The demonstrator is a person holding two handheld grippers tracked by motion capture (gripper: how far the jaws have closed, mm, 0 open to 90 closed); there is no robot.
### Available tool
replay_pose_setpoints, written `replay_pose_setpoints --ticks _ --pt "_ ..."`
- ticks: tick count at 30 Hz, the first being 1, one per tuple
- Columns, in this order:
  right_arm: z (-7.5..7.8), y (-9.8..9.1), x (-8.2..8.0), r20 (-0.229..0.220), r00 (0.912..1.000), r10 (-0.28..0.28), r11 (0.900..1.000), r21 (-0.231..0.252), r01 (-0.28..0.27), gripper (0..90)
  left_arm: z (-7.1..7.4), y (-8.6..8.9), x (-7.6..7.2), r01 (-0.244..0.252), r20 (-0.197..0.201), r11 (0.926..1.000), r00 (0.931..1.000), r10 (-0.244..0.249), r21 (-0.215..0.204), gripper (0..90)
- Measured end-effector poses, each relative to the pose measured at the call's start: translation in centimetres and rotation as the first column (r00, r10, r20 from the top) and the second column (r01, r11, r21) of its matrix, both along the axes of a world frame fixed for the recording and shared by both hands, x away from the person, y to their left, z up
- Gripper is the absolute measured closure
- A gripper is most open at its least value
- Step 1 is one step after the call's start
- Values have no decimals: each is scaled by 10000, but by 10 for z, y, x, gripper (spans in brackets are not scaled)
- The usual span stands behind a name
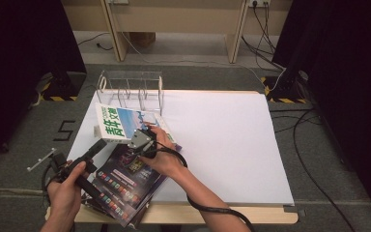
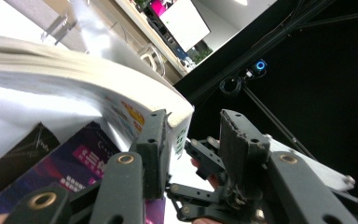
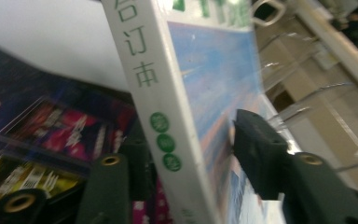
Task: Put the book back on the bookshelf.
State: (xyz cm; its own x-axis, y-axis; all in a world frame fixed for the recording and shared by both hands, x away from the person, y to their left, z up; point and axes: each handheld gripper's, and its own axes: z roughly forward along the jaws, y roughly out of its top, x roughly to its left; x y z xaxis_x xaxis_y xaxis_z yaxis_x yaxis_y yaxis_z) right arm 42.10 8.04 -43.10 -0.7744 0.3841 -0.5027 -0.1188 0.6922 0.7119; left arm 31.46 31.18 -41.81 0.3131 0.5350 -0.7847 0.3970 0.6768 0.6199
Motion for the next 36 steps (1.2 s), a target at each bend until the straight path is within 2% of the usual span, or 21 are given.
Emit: replay_pose_setpoints --ticks 2,3,4,5,8,10,11,14,16,18,19,22,23,24,26,27,29,31,34,35,36 --pt "6 -1 -1 600 9977 -325 9994 151 317 654 3 -2 5 331 79 9994 9994 -331 -55 596" --pt "8 -2 1 357 9984 -430 9991 -11 431 655 5 -5 7 487 160 9988 9987 -486 -36 601" --pt "7 -3 5 -165 9988 -458 9989 -67 457 662 7 -7 8 578 281 9982 9979 -582 146 591" --pt "4 -3 7 -415 9981 -446 9990 -69 444 667 11 -10 9 643 473 9973 9967 -659 346 579" --pt "-6 -3 3 -484 9981 -380 9993 -27 380 675 20 -12 8 602 1022 9964 9926 -662 599 569" --pt "-5 -5 5 -599 9969 -506 9983 263 522 676 24 -10 4 621 1182 9972 9908 -666 414 567" --pt "-2 -6 8 -677 9959 -599 9968 491 633 679 27 -9 0 583 1322 9967 9891 -654 566 566" --pt "10 -15 17 -1201 9889 -875 9859 1315 1032 691 33 -5 -10 308 1636 9912 9852 -519 1287 560" --pt "19 -22 23 -1553 9832 -960 9746 1860 1246 702 32 -1 -13 -45 1615 9804 9865 -280 1970 552" --pt "30 -32 29 -1862 9759 -1139 9535 2554 1600 719 27 3 -13 -374 1542 9675 9880 -16 2500 545" --pt "35 -36 32 -1851 9760 -1144 9448 2833 1645 727 23 4 -12 -509 1456 9591 9893 103 2783 539" --pt "47 -47 39 -2426 9612 -1313 9035 3696 2167 739 10 5 -8 -469 1129 9479 9935 117 3152 526" --pt "52 -52 42 -2639 9536 -1450 8859 3945 2439 740 6 4 -7 -431 1034 9475 9946 107 3169 525" --pt "55 -56 45 -2667 9514 -1539 8802 4005 2546 740 3 3 -5 -403 944 9460 9955 103 3216 523" --pt "59 -63 49 -2872 9449 -1571 8604 4298 2737 740 -2 2 -2 -366 858 9400 9963 78 3391 521" --pt "60 -66 51 -3022 9404 -1560 8458 4509 2852 740 -4 2 0 -350 836 9369 9965 61 3479 520" --pt "63 -72 55 -3177 9342 -1624 8290 4695 3038 740 -8 2 4 -395 826 9290 9965 97 3679 519" --pt "64 -77 58 -3321 9272 -1729 8050 4949 3273 740 -12 2 8 -428 756 9246 9970 152 3785 518" --pt "68 -83 61 -3410 9224 -1813 7717 5320 3484 740 -18 2 12 -457 700 9191 9974 198 3914 516" --pt "69 -84 62 -3360 9240 -1825 7619 5457 3489 741 -20 2 14 -470 688 9165 9974 214 3972 515" --pt "71 -85 63 -3434 9203 -1876 7465 5591 3608 741 -22 2 16 -492 645 9124 9976 250 4063 514"
